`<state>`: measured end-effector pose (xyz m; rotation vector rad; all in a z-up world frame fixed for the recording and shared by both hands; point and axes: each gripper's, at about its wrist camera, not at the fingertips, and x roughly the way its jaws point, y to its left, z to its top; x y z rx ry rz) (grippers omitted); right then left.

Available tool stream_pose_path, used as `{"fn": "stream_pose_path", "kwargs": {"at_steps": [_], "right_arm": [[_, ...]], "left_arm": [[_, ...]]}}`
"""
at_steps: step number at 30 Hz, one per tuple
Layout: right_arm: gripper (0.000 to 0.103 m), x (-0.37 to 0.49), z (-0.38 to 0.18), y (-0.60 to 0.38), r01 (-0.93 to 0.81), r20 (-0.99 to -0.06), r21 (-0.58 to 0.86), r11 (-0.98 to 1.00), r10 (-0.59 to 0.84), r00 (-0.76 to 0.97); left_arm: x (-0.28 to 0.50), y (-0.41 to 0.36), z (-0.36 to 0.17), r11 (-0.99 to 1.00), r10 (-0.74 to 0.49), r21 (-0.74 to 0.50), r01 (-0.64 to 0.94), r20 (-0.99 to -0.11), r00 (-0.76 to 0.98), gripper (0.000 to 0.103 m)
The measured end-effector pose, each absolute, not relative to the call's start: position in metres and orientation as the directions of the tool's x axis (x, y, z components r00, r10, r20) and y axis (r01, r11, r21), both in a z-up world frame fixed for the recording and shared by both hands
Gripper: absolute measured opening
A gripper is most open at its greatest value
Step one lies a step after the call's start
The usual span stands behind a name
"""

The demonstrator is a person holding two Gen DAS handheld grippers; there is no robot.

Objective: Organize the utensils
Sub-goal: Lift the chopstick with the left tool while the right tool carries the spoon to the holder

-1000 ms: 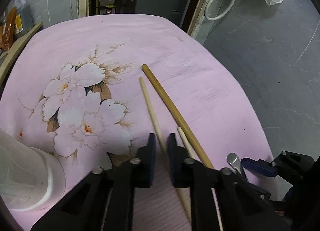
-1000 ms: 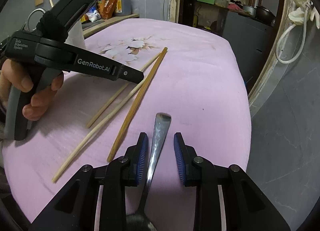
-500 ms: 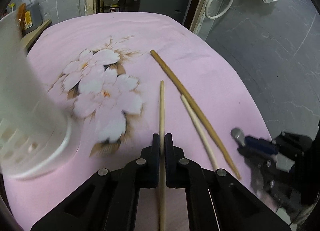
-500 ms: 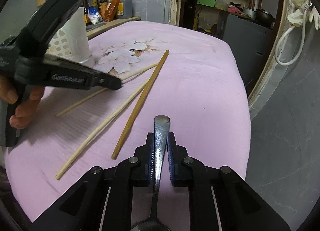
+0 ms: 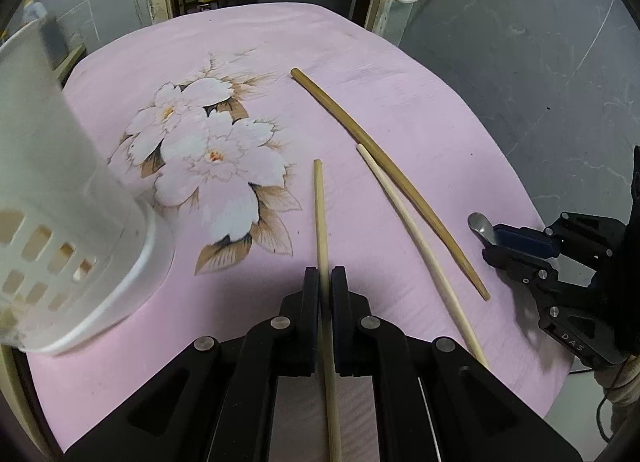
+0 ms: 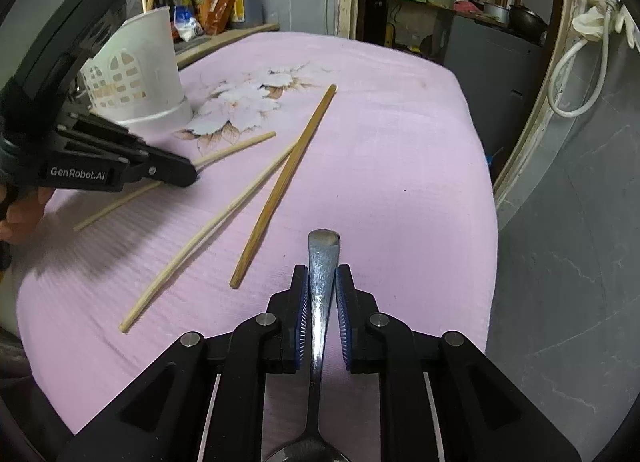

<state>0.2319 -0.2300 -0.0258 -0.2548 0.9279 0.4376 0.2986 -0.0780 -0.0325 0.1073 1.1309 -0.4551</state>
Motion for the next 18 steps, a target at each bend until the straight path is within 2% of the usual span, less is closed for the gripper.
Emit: {"fn": "stream_pose_path", "kwargs": {"at_steps": [5, 10, 14, 18], "right_arm": [[0.014, 0.242, -0.026, -0.232, -0.466, -0.829, 0.019, 0.885, 0.274, 0.487], [0.011, 0.235, -0.024, -0.226, -0.483, -0.826, -0.052, 0.874, 0.233, 0.512], [0.011, 0.224, -0.017, -0.231, -0.467, -0.775, -0.027, 0.884, 0.276, 0.568], [0.011, 0.203, 0.0, -0.236, -0.449, -0.664, -0.022, 0.893, 0.323, 0.675]], "left_arm": [[0.303, -0.08, -0.035, 0.897, -0.292, -0.123, 0.424, -0.885, 0.362, 0.003], [0.293, -0.074, -0.037, 0.899, -0.323, -0.142, 0.415, -0.855, 0.406, 0.003], [0.278, -0.061, -0.028, 0.895, -0.373, -0.178, 0.409, -0.801, 0.469, 0.003], [0.255, -0.049, -0.008, 0.905, -0.392, -0.168, 0.391, -0.69, 0.608, 0.003]]}}
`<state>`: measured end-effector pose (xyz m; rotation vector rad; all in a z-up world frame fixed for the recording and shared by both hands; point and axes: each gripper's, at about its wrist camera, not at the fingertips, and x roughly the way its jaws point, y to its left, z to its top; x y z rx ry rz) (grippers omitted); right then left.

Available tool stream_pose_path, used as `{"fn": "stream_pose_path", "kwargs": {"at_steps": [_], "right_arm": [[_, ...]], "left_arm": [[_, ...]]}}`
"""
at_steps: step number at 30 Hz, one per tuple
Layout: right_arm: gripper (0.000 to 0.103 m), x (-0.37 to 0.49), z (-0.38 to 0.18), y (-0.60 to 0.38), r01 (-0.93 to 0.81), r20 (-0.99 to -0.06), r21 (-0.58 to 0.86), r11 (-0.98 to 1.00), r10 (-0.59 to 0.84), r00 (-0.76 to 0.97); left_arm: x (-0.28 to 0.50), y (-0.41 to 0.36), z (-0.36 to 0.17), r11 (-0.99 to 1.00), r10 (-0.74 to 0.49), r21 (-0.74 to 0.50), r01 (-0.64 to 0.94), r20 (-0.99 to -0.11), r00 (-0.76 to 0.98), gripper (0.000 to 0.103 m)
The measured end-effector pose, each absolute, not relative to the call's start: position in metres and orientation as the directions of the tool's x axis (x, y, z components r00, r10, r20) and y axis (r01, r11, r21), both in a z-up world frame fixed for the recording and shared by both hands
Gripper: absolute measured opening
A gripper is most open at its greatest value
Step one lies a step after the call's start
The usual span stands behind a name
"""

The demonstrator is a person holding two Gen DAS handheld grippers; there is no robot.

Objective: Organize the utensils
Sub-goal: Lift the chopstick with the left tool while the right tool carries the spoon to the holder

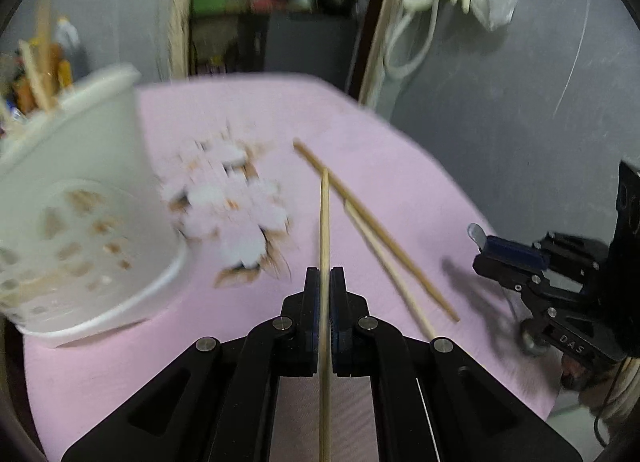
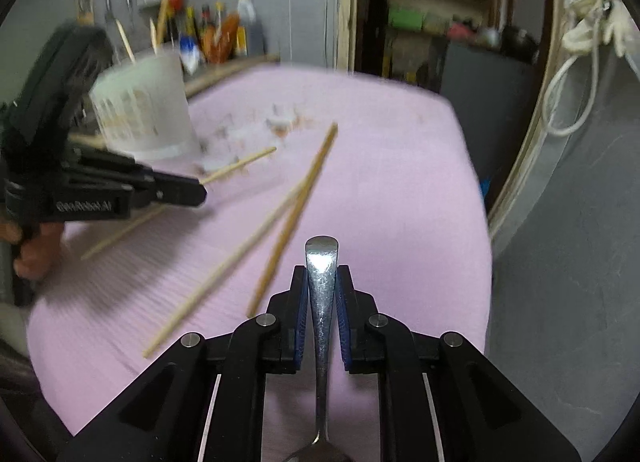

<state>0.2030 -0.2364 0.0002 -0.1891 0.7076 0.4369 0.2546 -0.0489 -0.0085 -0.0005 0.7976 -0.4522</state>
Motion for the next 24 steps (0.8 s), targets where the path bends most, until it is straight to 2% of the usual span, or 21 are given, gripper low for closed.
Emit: {"fn": "stream_pose_path", "kwargs": {"at_steps": [6, 10, 15, 24], "right_arm": [[0.011, 0.171, 0.021, -0.233, -0.413, -0.439, -0.008, 0.911, 0.368, 0.82], [0.011, 0.16, 0.027, -0.224, -0.408, -0.327, -0.001, 0.913, 0.385, 0.863], [0.011, 0.159, 0.04, -0.212, -0.421, -0.239, -0.01, 0.907, 0.407, 0.882], [0.011, 0.175, 0.081, -0.195, -0.465, -0.142, 0.0, 0.885, 0.46, 0.877]], "left_arm": [[0.219, -0.035, 0.015, 0.931, -0.36, -0.141, 0.336, -0.501, 0.787, 0.003], [0.207, -0.03, 0.024, 0.943, -0.334, -0.143, 0.302, -0.425, 0.842, 0.003], [0.197, -0.022, 0.029, 0.947, -0.32, -0.16, 0.28, -0.382, 0.867, 0.003], [0.191, 0.009, 0.063, 0.955, -0.281, -0.177, 0.238, -0.286, 0.916, 0.003]]}}
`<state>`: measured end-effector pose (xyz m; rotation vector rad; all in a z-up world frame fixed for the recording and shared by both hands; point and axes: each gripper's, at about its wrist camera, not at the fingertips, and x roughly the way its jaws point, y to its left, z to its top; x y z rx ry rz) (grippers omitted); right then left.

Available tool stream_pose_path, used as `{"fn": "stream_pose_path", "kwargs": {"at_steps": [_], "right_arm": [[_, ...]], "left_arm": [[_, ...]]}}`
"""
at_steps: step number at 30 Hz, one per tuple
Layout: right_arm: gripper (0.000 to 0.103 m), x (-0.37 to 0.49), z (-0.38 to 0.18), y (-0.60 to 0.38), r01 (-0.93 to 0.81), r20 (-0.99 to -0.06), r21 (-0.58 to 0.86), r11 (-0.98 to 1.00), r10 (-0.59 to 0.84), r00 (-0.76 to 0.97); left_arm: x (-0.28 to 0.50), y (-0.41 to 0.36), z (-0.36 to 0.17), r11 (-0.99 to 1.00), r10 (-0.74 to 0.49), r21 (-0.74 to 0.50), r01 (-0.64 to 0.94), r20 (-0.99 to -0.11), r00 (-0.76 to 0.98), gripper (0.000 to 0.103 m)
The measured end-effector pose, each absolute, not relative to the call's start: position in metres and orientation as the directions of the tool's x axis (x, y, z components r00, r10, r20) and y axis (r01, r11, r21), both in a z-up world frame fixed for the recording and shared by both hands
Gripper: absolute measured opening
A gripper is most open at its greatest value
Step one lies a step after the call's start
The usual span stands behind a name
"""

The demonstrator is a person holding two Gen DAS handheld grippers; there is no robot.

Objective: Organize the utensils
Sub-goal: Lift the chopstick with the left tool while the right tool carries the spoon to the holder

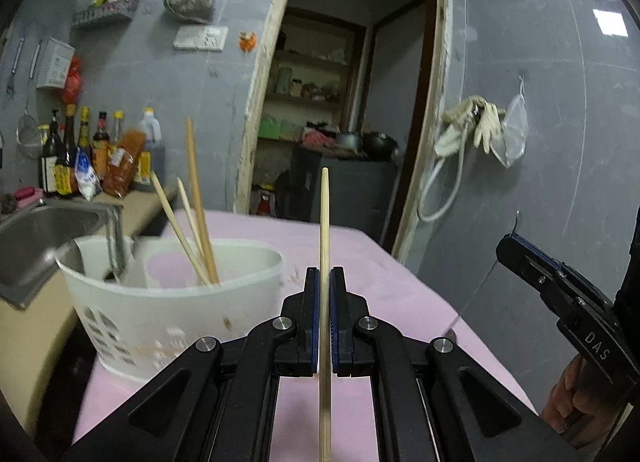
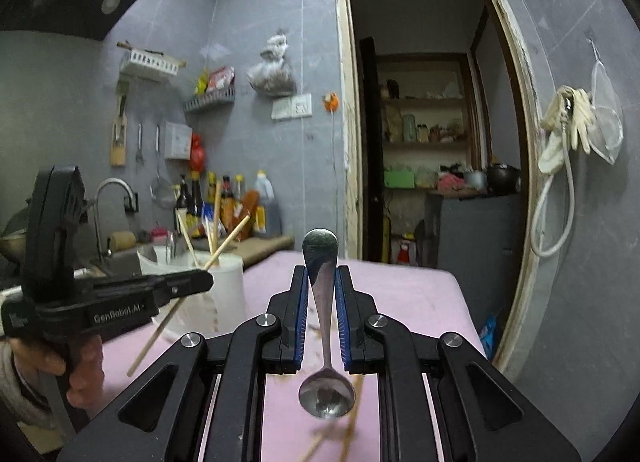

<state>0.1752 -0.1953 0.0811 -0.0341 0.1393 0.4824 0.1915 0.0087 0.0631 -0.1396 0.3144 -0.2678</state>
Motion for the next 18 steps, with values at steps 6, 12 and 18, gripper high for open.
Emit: {"fn": "stream_pose_path", "kwargs": {"at_steps": [6, 12, 18], "right_arm": [[0.011, 0.183, 0.103, -0.169, -0.511, -0.099, -0.03, 0.859, 0.506, 0.857], [0.011, 0.196, 0.124, -0.139, -0.577, -0.066, -0.023, 0.816, 0.575, 0.816], [0.011, 0.219, 0.145, -0.108, -0.638, -0.002, 0.023, 0.77, 0.638, 0.77]], "left_arm": [[0.193, 0.04, 0.089, 0.965, -0.23, -0.176, 0.195, -0.205, 0.951, 0.003], [0.199, 0.083, 0.117, 0.965, -0.195, -0.203, 0.167, -0.122, 0.973, 0.003], [0.216, 0.144, 0.132, 0.938, -0.16, -0.32, 0.133, -0.058, 0.985, 0.003]]}}
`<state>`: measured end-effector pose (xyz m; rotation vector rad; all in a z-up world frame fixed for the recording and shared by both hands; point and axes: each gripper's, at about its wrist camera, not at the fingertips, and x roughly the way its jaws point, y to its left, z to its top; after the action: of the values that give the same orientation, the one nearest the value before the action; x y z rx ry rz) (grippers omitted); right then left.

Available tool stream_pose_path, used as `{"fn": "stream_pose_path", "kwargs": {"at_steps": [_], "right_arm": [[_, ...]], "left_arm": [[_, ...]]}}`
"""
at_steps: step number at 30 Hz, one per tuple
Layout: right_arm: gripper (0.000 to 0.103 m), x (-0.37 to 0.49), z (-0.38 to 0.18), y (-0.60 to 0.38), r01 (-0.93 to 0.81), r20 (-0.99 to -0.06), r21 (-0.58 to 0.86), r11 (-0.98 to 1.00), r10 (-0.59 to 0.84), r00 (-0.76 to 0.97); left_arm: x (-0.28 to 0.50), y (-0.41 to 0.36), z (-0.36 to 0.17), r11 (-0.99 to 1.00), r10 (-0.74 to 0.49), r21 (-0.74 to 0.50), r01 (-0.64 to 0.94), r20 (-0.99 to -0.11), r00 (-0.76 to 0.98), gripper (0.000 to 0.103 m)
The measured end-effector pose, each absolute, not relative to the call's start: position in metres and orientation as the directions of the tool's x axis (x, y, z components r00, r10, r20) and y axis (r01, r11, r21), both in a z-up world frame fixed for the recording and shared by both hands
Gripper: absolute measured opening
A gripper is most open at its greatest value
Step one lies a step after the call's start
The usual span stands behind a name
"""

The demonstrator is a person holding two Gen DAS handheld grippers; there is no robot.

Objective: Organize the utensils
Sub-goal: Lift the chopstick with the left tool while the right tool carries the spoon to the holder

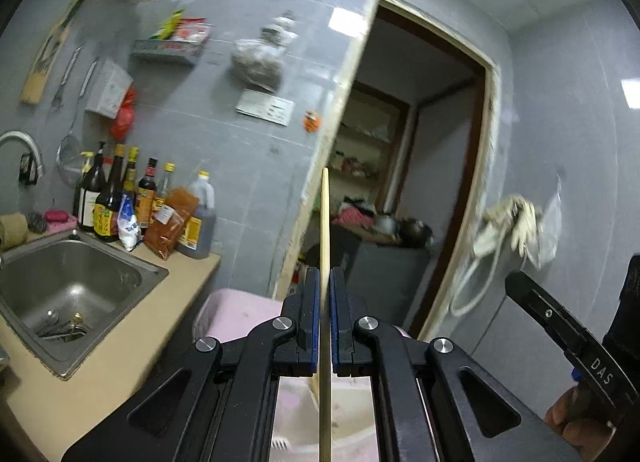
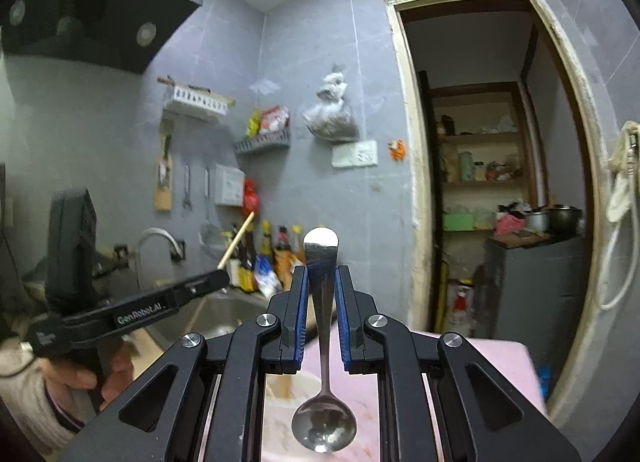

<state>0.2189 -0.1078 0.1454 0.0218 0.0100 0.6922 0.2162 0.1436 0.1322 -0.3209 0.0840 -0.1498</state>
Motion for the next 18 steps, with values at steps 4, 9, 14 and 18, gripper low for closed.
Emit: {"fn": "stream_pose_path", "kwargs": {"at_steps": [4, 9, 14, 18], "right_arm": [[0.011, 0.235, 0.154, -0.081, -0.662, 0.026, 0.021, 0.749, 0.661, 0.75], [0.011, 0.252, 0.145, -0.061, -0.671, 0.027, 0.038, 0.741, 0.67, 0.742], [0.011, 0.264, 0.127, -0.052, -0.661, -0.002, 0.03, 0.75, 0.661, 0.75], [0.011, 0.271, 0.112, -0.048, -0.649, -0.032, 0.023, 0.76, 0.649, 0.76]], "left_arm": [[0.228, 0.178, 0.132, 0.91, -0.136, -0.397, 0.117, -0.021, 0.99, 0.003], [0.242, 0.203, 0.121, 0.885, -0.099, -0.458, 0.085, -0.006, 0.995, 0.003], [0.248, 0.201, 0.103, 0.88, -0.04, -0.474, 0.035, -0.001, 0.999, 0.003], [0.25, 0.196, 0.091, 0.883, 0.001, -0.469, -0.002, -0.003, 1.0, 0.003]]}}
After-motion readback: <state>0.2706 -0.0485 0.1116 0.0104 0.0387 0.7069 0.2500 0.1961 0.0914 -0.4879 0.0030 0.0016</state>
